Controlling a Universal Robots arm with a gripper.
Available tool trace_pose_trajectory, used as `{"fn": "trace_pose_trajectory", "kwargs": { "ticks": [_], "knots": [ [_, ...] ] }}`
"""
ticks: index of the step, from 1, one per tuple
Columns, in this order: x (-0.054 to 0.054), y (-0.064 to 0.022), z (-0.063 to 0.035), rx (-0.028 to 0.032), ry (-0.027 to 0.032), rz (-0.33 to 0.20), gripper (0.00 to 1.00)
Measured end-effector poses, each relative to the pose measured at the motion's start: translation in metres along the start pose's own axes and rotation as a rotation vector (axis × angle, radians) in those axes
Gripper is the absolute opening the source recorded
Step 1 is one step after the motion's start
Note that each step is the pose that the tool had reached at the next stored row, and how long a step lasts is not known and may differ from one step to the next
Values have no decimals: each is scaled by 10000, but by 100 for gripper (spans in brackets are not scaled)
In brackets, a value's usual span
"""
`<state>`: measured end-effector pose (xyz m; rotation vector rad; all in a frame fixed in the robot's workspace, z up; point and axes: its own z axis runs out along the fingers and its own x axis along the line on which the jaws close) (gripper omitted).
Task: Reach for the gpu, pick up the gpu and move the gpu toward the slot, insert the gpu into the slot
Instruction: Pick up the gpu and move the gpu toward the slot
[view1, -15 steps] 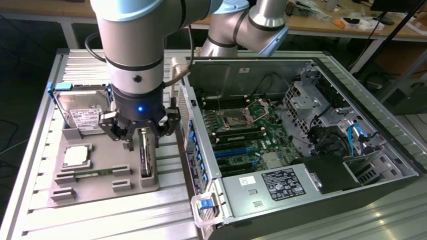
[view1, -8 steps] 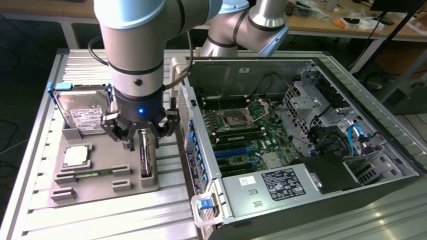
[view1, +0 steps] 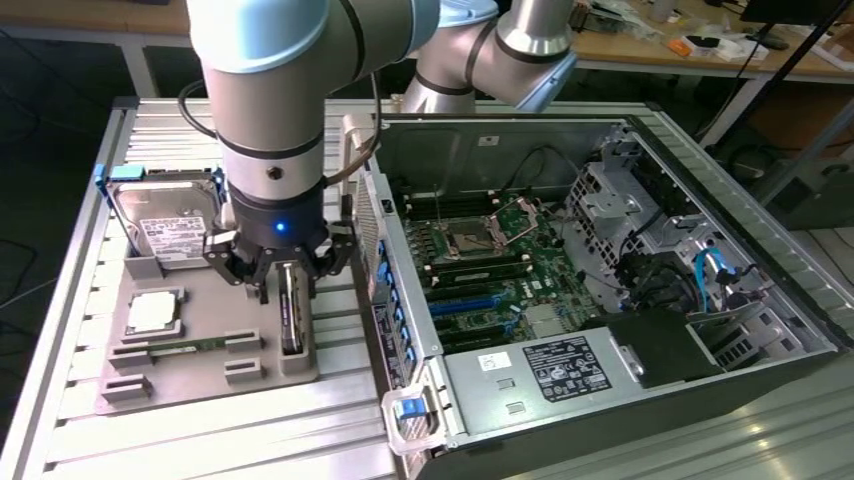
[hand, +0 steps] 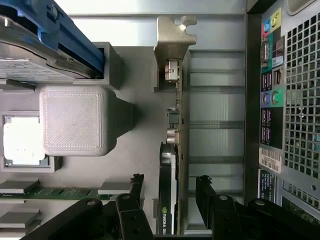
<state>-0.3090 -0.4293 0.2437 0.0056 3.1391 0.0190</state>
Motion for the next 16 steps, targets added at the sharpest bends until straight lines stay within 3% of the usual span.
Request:
{"fn": "trace_pose_trajectory", "kwargs": {
  "ticks": [16],
  "knots": [
    [1,33,14,0,-1,0,54]
  ]
}}
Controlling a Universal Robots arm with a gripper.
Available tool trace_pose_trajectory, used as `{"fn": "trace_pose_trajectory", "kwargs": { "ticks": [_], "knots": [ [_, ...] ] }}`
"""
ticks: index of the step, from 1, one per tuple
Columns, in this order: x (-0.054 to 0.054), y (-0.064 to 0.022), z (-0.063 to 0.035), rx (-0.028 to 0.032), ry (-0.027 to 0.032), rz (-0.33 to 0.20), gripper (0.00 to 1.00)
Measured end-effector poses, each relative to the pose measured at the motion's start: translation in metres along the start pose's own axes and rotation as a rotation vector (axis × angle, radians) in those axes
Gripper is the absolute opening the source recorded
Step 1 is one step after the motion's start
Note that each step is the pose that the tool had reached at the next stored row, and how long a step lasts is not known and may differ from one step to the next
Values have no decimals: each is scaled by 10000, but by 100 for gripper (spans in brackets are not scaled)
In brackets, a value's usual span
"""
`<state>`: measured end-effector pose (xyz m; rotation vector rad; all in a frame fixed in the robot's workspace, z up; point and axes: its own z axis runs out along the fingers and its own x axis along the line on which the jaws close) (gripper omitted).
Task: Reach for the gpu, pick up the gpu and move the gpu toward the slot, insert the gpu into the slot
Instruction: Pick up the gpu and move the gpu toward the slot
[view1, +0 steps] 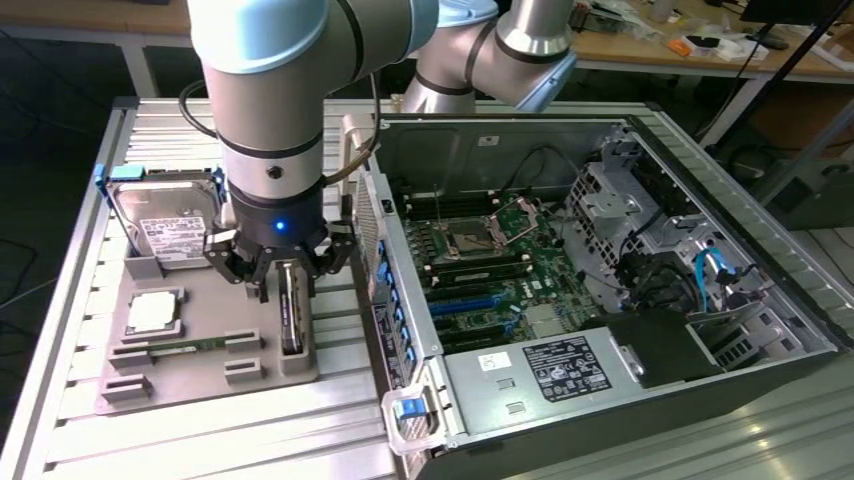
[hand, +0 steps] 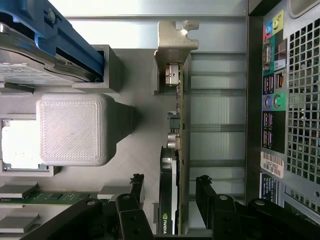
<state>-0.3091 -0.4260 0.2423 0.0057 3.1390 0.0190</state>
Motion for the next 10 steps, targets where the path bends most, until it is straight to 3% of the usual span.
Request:
{"fn": "trace_pose_trajectory", "kwargs": {
  "ticks": [8,10],
  "knots": [
    [0,0,0,0,-1,0,54],
    [0,0,0,0,-1,1,46]
  ]
}}
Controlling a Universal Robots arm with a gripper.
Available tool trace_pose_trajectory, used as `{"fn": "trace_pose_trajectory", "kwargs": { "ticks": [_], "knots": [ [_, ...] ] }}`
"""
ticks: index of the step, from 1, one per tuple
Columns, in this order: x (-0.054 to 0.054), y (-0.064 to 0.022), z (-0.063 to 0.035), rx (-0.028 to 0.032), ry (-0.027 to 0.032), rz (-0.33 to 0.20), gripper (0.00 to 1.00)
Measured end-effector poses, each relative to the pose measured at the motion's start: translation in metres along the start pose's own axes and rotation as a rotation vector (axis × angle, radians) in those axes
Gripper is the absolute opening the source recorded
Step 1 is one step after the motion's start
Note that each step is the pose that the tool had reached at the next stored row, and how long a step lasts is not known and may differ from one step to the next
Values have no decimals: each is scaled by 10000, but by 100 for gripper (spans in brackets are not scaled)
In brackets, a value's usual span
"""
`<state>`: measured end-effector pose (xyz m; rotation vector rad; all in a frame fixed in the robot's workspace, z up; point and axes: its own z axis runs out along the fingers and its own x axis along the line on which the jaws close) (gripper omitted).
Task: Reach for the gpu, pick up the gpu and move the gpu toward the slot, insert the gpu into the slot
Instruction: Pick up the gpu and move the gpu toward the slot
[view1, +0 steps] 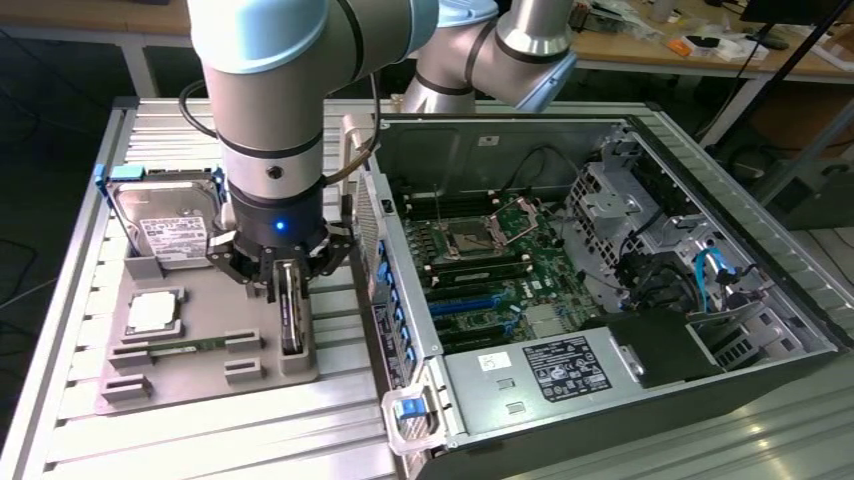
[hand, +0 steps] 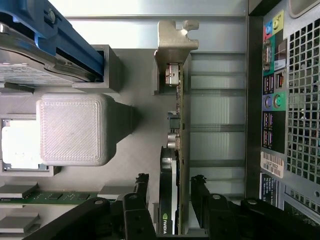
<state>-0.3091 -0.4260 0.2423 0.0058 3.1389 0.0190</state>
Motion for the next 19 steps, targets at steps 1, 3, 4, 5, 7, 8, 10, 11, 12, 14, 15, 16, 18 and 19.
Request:
{"fn": "trace_pose_trajectory", "kwargs": {
  "ticks": [1,3,4,5,7,8,10,11,12,14,15,16,18,19],
  "knots": [
    [0,0,0,1,1,0,46],
    [0,0,0,0,0,0,34],
    [0,0,0,0,0,0,28],
    [0,0,0,0,0,0,28],
    [0,0,0,0,0,0,27],
    [0,0,0,0,0,0,27],
    [0,0,0,0,0,0,27],
    [0,0,0,0,0,0,27],
    [0,0,0,0,0,0,27],
    [0,0,-1,0,0,0,27],
    [0,0,-13,1,0,0,27],
    [0,1,-36,0,0,0,27],
    [0,1,-60,0,0,0,27],
    [0,1,-77,0,0,0,27]
  ]
}}
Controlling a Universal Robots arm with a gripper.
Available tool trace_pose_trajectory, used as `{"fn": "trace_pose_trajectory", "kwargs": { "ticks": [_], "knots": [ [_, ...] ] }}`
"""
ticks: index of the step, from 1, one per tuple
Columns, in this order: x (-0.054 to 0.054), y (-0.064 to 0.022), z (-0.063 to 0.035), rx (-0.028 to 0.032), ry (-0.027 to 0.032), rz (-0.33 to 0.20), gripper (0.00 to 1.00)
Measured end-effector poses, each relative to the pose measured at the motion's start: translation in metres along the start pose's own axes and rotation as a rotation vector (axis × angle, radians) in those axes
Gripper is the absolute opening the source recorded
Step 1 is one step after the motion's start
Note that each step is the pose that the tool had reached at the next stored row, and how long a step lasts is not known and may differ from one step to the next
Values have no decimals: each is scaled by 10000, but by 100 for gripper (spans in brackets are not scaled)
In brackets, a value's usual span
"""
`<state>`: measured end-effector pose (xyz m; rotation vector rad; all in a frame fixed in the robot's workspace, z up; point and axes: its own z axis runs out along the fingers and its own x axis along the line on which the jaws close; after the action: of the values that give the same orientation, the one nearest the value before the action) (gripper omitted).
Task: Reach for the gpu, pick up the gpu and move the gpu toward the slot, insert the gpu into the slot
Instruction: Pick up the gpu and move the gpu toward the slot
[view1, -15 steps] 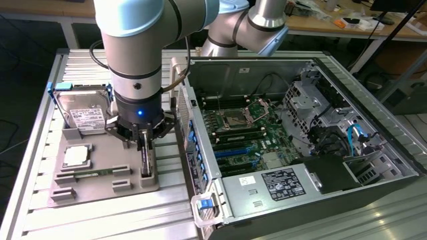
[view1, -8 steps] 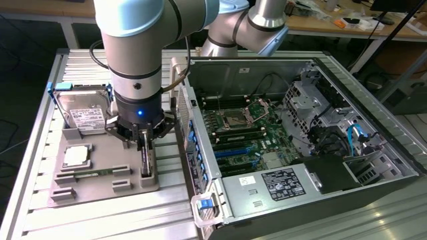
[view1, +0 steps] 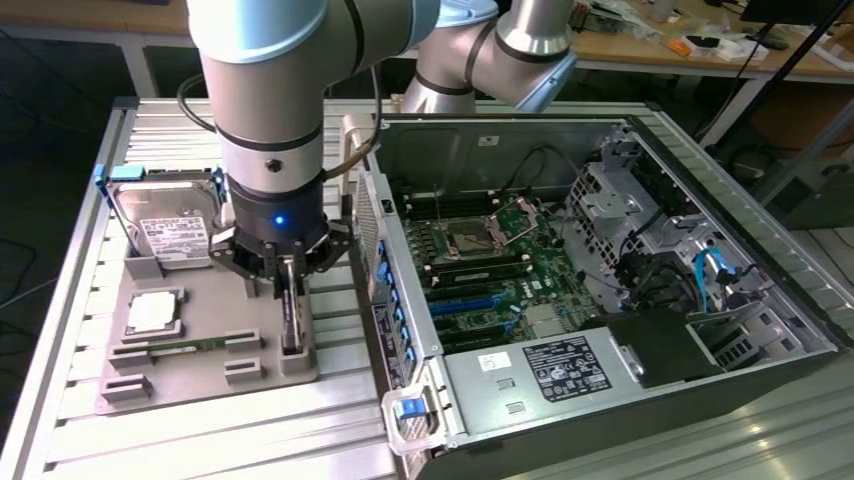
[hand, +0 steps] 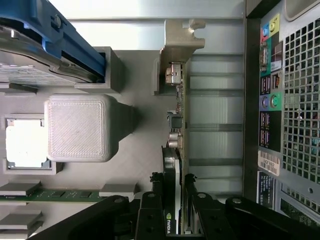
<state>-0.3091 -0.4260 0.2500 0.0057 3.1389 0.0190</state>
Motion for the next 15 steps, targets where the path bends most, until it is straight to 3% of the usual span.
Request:
{"fn": "trace_pose_trajectory", "kwargs": {
  "ticks": [11,15],
  "knots": [
    [-1,4,-295,1,0,0,27],
    [-1,6,-475,0,0,0,27]
  ]
}}
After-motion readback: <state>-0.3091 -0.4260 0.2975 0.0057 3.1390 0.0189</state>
